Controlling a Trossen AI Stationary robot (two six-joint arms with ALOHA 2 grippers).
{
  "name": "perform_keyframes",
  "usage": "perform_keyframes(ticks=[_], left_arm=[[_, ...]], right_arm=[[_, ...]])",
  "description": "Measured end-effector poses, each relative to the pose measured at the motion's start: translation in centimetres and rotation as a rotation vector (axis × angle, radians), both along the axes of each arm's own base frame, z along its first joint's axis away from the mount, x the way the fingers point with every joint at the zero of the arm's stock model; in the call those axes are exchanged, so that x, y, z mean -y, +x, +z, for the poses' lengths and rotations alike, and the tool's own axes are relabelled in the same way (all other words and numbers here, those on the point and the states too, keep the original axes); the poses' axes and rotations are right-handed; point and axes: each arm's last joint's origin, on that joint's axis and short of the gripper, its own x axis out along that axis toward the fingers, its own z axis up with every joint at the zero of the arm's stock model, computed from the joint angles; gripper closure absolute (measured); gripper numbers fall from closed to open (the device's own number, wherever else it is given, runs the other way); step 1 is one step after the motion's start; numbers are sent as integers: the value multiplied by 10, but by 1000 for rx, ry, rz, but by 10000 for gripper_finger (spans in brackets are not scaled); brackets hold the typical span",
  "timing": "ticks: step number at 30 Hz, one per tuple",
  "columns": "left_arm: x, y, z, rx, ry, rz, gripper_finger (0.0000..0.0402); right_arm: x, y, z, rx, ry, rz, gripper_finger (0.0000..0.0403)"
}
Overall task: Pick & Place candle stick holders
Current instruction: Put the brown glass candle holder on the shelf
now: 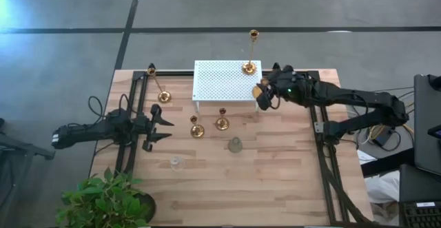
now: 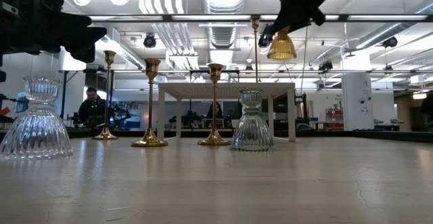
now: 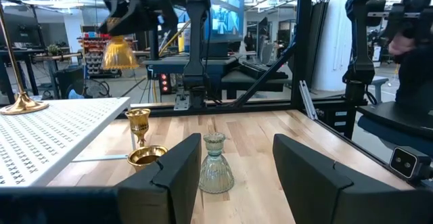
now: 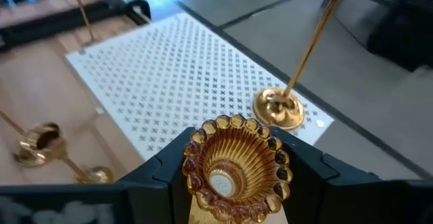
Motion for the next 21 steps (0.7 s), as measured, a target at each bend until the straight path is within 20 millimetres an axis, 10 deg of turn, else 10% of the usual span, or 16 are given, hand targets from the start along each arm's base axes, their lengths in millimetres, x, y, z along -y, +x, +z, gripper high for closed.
perform_keyframes(ticks=[21], left_arm=[[0,0,0,-1,0,-1,211]], right_arm=[[51,55,-14,-115,-55,51,248]])
